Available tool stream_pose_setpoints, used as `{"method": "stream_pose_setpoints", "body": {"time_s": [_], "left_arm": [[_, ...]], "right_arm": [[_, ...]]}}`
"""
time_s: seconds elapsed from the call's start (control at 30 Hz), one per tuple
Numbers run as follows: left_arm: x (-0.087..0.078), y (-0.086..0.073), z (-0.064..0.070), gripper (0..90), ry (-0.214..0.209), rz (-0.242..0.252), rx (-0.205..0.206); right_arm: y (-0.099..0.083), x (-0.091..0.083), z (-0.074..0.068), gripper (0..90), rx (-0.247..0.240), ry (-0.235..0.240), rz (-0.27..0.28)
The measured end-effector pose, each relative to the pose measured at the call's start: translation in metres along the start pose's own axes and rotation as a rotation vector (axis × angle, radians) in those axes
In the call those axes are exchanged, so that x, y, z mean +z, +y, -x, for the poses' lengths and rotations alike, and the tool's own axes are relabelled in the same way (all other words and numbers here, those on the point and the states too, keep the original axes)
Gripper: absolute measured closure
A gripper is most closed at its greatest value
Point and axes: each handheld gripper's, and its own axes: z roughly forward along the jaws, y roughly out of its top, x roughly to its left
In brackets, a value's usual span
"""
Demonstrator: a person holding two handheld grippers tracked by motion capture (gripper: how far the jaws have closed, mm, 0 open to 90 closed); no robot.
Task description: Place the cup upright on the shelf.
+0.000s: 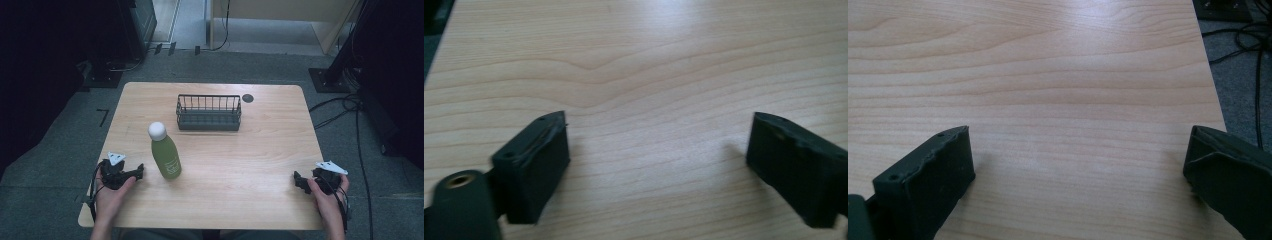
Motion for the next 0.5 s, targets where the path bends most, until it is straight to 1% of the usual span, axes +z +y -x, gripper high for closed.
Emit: {"method": "stream_pose_setpoints", "body": {"time_s": [0.03, 0.07, 0.13, 0.17, 0.23, 0.27, 0.33, 0.4, 0.43, 0.5], "left_arm": [[0.000, 0.000, 0.000, 15.1, 0.000, 0.000, 0.000], [-0.001, 0.000, -0.001, 15.1, 0.008, -0.001, -0.006], [-0.002, -0.001, -0.004, 13.7, 0.011, -0.007, -0.011], [-0.002, -0.001, -0.004, 13.3, 0.011, -0.007, -0.011], [-0.004, -0.001, -0.005, 12.8, 0.012, -0.006, -0.025], [-0.006, -0.001, -0.006, 12.1, 0.004, 0.001, -0.027], [-0.008, -0.001, -0.006, 9.5, -0.026, 0.007, -0.015], [-0.010, -0.001, -0.003, 7.5, -0.042, 0.006, 0.008], [-0.010, -0.001, -0.003, 7.4, -0.042, 0.006, 0.008], [-0.012, 0.001, 0.000, 7.4, -0.056, 0.012, 0.017]], "right_arm": [[0.000, 0.000, 0.000, 0.0, 0.000, 0.000, 0.000], [0.001, 0.001, 0.000, 0.0, 0.005, -0.005, 0.001], [0.002, 0.002, -0.003, 0.0, 0.018, -0.018, 0.000], [0.002, 0.002, -0.003, 0.0, 0.018, -0.018, 0.000], [0.002, 0.002, -0.003, 0.0, 0.017, -0.018, 0.000], [0.002, 0.002, -0.003, 0.0, 0.017, -0.018, 0.000], [0.002, 0.002, -0.003, 0.0, 0.017, -0.017, 0.000], [0.002, 0.002, -0.003, 0.0, 0.018, -0.017, 0.000], [0.002, 0.002, -0.003, 0.0, 0.018, -0.017, 0.000], [0.002, 0.002, -0.003, 0.0, 0.018, -0.017, 0.000]]}}
